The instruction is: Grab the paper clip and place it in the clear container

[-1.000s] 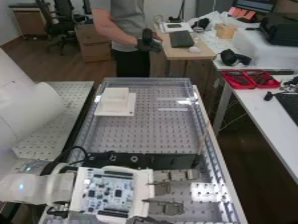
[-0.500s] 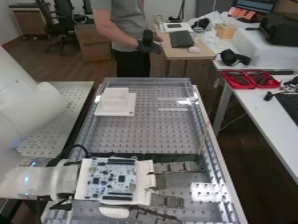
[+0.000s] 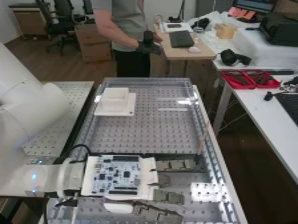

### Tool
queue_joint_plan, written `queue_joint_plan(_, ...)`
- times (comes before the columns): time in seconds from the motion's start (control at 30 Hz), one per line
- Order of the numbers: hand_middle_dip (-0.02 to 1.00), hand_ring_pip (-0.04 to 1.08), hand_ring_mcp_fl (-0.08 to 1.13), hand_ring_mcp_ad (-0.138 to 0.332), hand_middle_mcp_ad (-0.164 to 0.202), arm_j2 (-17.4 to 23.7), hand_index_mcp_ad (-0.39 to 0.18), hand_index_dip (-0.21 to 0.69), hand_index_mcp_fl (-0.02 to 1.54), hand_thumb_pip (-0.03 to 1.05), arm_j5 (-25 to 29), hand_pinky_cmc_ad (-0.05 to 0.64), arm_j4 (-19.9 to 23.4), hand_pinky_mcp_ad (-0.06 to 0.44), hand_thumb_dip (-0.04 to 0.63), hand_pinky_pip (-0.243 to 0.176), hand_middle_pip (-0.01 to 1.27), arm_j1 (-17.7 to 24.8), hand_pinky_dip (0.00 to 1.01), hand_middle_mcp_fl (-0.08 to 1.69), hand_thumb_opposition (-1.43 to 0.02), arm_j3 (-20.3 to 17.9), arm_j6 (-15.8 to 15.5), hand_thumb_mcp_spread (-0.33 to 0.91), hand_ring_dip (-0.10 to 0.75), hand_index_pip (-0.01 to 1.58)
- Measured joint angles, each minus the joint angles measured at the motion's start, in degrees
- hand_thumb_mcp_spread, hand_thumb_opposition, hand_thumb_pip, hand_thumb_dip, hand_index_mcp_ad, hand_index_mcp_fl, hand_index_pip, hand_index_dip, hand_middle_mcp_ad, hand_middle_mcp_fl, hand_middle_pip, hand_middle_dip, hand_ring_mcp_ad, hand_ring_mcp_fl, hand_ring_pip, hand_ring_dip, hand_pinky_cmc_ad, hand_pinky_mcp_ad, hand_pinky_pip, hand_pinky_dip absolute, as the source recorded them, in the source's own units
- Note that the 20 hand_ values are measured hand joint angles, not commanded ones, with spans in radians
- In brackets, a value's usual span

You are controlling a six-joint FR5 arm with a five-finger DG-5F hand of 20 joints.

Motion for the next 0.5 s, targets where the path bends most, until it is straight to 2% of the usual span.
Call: queue_joint_plan(0.5, 0.69, 0.12, 0.39, 0.037, -0.093, -0.91, -0.173, -0.178, 0.21, 0.69, 0.84, 0.447, 0.35, 0.244, 0.316, 0.037, 0.7, 0.75, 0.2, 0.56, -0.86, -0.17, -0.07, 0.62, 0.483, 0.21)
